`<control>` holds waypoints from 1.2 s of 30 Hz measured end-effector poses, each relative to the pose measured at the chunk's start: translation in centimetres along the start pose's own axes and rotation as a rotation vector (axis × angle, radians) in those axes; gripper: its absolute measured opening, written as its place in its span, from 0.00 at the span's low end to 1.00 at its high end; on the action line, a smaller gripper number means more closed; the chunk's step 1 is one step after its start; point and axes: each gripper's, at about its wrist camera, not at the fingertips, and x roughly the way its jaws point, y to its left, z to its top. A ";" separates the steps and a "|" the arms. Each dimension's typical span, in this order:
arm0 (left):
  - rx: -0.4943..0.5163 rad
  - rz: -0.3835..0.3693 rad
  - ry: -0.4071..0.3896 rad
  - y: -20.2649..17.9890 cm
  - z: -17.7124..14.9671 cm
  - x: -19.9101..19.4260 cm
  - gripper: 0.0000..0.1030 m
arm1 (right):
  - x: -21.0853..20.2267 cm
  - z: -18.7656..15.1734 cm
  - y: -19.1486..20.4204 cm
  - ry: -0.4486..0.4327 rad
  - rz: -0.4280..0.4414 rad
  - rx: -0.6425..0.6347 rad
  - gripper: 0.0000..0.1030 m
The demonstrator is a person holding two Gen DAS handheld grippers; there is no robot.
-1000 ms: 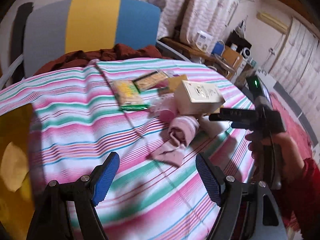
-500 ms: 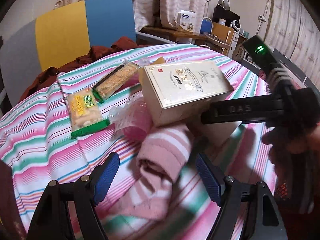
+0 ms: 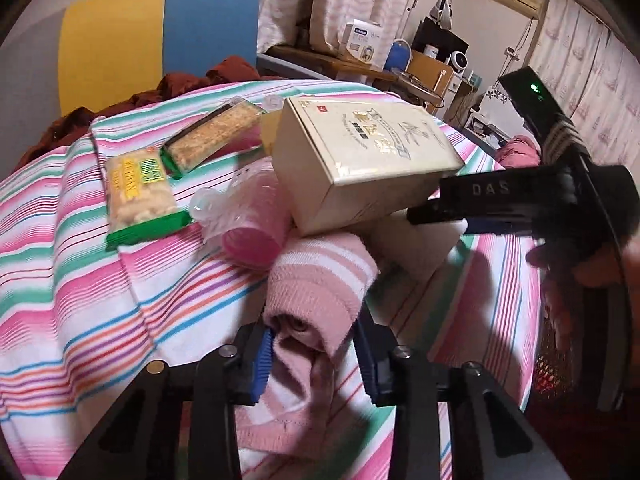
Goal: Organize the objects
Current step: 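Grasp the pink striped sock with the left tool while the right tool reaches toward the cream box, then grasp the cream printed box with the right tool while the left tool lifts the sock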
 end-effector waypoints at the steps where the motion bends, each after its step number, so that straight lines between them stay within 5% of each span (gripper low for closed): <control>1: 0.004 0.003 -0.004 0.0 -0.4 -0.3 0.34 | -0.2 0.0 -0.1 -0.008 -0.007 0.000 0.58; 14: -0.115 -0.018 -0.062 2.1 -4.5 -5.1 0.32 | -1.2 -0.3 -2.3 -0.033 -0.006 0.042 0.48; 18: -0.128 -0.014 -0.091 2.4 -5.0 -6.4 0.32 | -1.2 -0.4 -2.5 -0.033 -0.007 0.060 0.53; 24: -0.163 -0.022 -0.133 3.0 -5.8 -8.8 0.32 | -0.8 -0.6 -2.3 -0.024 -0.023 0.060 0.74; 32: -0.185 -0.042 -0.211 3.7 -6.2 -12.2 0.32 | -0.5 -0.8 -2.0 -0.018 0.018 0.047 0.82; 36: -0.197 -0.029 -0.251 4.4 -6.5 -14.2 0.32 | -1.6 -1.6 -1.1 -0.047 -0.031 0.002 0.82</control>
